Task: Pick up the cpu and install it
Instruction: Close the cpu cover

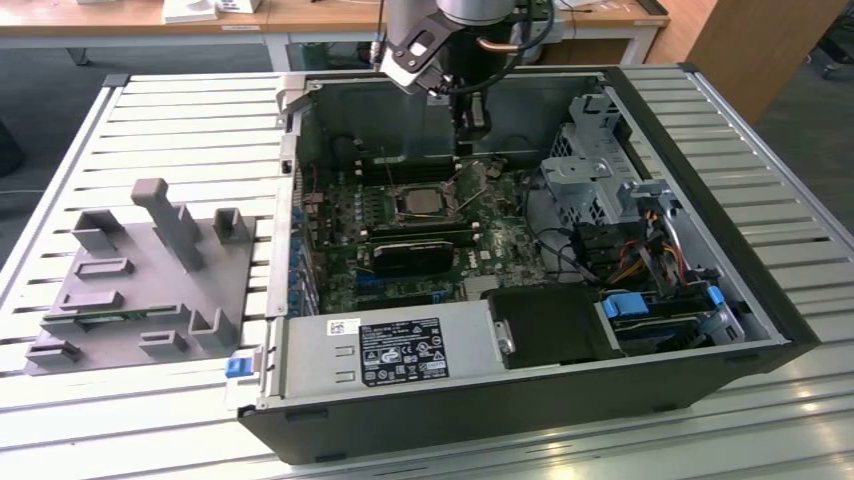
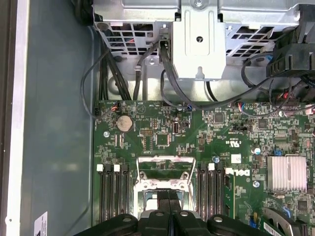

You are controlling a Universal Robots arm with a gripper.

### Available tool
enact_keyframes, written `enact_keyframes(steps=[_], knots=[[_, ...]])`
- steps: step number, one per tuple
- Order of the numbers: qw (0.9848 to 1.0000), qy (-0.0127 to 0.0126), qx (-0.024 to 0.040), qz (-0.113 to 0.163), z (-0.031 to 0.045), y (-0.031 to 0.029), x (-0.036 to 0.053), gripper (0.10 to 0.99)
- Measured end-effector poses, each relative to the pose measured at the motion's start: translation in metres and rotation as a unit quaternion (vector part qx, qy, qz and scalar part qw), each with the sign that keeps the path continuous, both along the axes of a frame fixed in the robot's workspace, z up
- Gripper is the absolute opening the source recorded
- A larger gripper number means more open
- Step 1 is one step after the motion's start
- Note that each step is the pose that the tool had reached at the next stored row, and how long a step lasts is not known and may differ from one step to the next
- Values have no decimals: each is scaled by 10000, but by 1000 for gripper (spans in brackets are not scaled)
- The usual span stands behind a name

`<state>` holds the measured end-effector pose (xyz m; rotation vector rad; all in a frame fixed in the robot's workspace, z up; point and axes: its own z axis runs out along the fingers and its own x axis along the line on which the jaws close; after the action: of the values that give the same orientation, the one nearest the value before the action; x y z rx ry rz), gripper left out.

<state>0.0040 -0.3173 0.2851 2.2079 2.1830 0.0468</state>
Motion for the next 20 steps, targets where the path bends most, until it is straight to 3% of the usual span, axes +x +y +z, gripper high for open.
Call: enact_keyframes(steps=[20], knots=[[10000, 0, 0, 0, 0, 0, 134, 106]])
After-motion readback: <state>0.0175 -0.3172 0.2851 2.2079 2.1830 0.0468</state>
